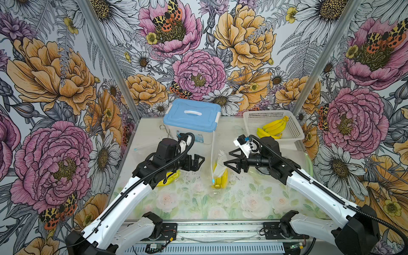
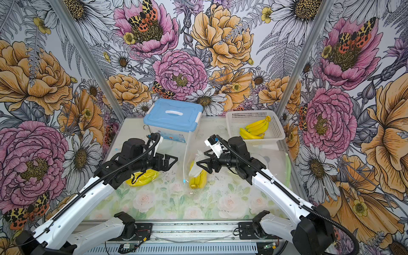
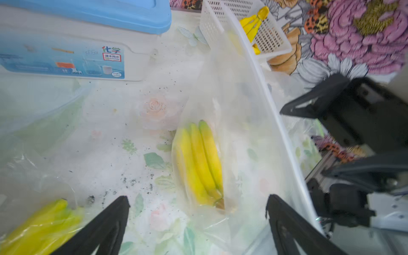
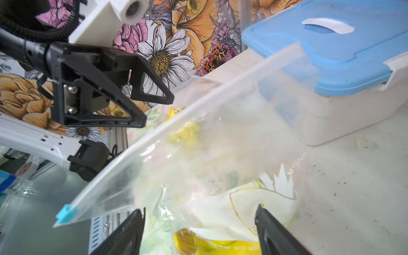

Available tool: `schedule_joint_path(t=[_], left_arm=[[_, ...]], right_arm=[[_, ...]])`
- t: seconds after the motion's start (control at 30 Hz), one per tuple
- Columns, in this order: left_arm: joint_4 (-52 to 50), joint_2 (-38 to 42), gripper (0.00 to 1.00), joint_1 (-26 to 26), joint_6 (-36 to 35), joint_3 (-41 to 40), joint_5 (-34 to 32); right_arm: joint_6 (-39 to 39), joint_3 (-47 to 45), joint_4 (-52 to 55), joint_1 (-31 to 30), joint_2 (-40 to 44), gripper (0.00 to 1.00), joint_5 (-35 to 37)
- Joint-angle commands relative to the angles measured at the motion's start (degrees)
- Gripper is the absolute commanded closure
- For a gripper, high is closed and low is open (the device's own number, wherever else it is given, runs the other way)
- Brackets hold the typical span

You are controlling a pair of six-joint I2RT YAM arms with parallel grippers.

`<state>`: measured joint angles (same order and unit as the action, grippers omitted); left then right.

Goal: Open the zip-top bag and take out the banana
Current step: Open the zipper of the food storage bag at the center of the board.

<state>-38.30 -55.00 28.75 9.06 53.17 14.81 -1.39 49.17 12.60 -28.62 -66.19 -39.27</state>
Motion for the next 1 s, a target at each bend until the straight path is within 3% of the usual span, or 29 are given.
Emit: schedule_joint_path(t=[0.0,0.2,0.4,0.7,0.97], left_arm=[[5.1,1.7,0.01,-0.1,-21.4,-3.8,4.1],[7.7,-5.0,0.01,-4.2,-36.7,-3.3,14.0],[7.4,-15.4,0.01,-2.6,-44.6,2.8,17.7],[9.6,-20.6,0.01,-0.8,-45.6,6.0,21.9],[16.5,-24.3,0.01,1.5,-41.0,6.9,24.9]], right_arm=[[15.0,-0.1,0.0,0.8,-3.3,0.16,-3.2],[25.8,4.3,0.0,1.0,-11.7,0.09,-5.6],[28.5,8.3,-0.1,0.8,-16.5,0.04,-7.4],[28.6,10.5,-0.1,-0.9,-19.3,0.04,-7.9],[29.4,12.3,-0.2,-2.9,-22.0,0.14,-7.6]])
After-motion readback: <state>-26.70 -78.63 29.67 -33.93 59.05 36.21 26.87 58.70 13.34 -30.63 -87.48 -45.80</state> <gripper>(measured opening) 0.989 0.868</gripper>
